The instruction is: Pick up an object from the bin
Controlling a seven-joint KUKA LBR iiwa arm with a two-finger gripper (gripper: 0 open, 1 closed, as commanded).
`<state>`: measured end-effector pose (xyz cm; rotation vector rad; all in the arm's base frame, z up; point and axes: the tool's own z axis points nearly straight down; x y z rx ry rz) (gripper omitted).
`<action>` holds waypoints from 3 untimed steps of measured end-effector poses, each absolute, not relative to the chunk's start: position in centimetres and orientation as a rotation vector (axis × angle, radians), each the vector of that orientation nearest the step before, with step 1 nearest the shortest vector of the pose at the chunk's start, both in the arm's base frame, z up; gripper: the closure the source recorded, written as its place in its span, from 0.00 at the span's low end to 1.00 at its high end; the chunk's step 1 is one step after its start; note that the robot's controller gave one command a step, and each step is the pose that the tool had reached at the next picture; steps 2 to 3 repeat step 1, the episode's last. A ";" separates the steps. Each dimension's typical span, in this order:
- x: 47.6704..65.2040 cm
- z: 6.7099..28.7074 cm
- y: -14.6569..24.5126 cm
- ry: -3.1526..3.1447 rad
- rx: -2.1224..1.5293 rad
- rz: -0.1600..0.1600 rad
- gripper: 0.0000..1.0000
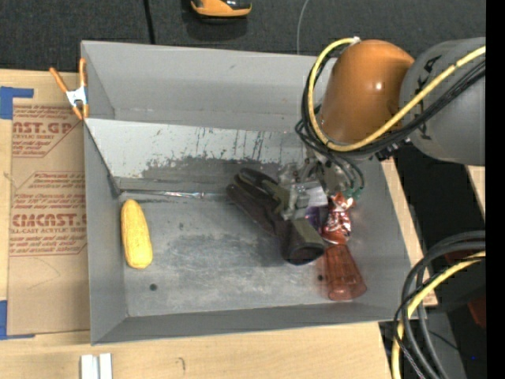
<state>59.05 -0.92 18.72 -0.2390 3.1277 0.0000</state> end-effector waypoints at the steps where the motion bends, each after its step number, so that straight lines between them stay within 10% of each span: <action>1: 59.0 21.6 -1.5 3.126 -0.135 0.000 1.00; 3: 59.0 21.6 -1.5 3.126 -0.135 0.000 1.00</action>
Offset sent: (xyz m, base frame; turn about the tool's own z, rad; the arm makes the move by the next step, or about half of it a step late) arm -0.0050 -0.0110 0.1305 0.0534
